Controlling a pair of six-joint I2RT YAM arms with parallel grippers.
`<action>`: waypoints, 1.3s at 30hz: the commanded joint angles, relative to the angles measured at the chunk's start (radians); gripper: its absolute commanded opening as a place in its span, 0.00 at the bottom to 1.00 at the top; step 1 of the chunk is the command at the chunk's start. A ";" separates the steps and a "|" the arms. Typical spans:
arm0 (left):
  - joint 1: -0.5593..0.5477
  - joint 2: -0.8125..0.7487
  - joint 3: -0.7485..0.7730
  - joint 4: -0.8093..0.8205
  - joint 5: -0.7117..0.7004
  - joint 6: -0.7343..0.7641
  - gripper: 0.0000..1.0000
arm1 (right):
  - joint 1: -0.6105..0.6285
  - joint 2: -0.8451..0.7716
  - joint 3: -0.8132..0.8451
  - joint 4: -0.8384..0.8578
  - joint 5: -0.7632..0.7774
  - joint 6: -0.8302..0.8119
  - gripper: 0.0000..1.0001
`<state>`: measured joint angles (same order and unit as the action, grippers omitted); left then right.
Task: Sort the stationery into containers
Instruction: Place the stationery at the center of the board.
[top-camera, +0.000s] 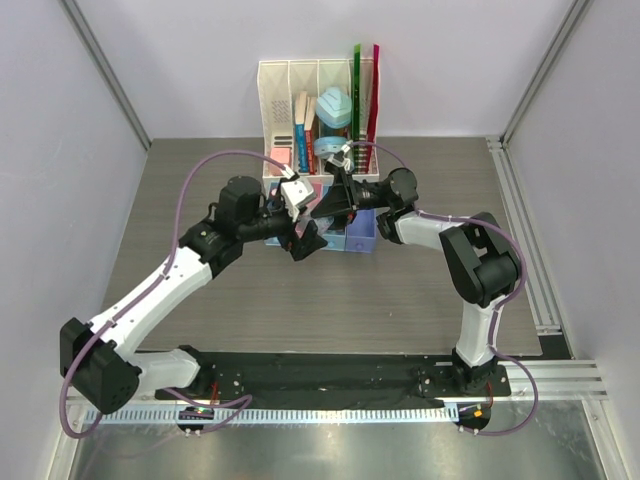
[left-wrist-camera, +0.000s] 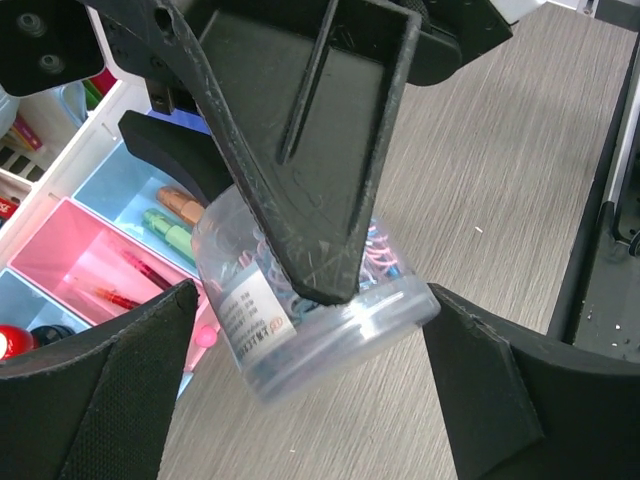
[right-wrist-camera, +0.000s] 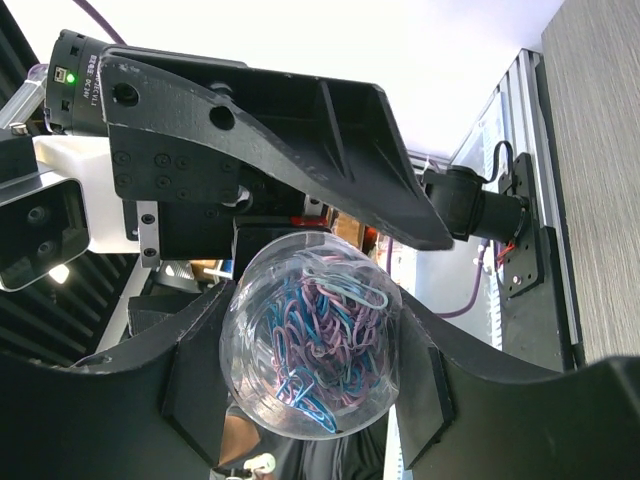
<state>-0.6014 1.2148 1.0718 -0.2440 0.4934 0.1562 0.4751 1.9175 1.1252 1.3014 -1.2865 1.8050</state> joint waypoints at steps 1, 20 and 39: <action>-0.012 0.018 0.063 0.037 -0.006 -0.001 0.86 | -0.001 -0.063 0.015 0.368 0.023 -0.007 0.01; -0.023 0.035 0.103 -0.027 -0.041 0.035 0.01 | -0.001 -0.061 0.011 0.369 -0.014 -0.021 0.19; -0.024 -0.067 0.105 -0.311 -0.141 0.295 0.00 | -0.084 -0.069 0.047 0.371 -0.136 -0.059 0.70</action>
<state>-0.6285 1.1736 1.1603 -0.5228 0.3759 0.4026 0.4011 1.9060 1.1362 1.2949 -1.4025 1.7523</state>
